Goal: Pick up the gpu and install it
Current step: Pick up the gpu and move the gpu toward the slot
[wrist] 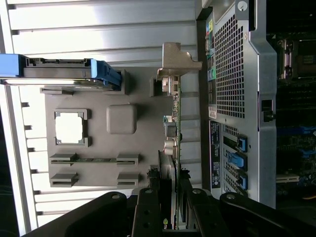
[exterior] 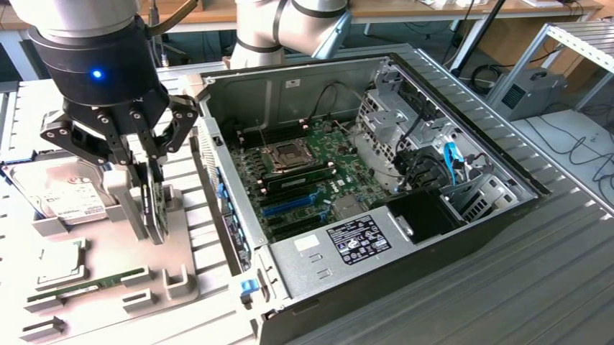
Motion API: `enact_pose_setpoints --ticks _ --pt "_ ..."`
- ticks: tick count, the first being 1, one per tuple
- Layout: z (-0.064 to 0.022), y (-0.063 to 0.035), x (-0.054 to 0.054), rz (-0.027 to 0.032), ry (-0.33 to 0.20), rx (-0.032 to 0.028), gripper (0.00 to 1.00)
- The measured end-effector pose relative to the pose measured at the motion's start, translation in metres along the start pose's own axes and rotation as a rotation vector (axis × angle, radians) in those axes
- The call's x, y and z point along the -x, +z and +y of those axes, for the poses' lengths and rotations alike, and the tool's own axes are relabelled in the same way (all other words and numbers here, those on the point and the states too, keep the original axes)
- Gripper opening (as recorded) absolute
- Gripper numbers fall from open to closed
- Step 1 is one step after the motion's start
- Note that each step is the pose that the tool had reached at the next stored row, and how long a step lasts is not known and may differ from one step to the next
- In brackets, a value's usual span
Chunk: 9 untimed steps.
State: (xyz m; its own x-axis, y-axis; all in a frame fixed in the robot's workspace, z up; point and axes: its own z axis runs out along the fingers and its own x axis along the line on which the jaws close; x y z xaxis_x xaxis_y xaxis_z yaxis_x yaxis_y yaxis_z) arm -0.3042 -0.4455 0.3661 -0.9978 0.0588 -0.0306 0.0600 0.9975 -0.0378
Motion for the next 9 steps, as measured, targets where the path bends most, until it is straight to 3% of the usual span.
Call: enact_pose_setpoints --ticks 9 --pt "-0.0002 -0.0046 0.0001 0.0000 0.000 0.0000 0.26"
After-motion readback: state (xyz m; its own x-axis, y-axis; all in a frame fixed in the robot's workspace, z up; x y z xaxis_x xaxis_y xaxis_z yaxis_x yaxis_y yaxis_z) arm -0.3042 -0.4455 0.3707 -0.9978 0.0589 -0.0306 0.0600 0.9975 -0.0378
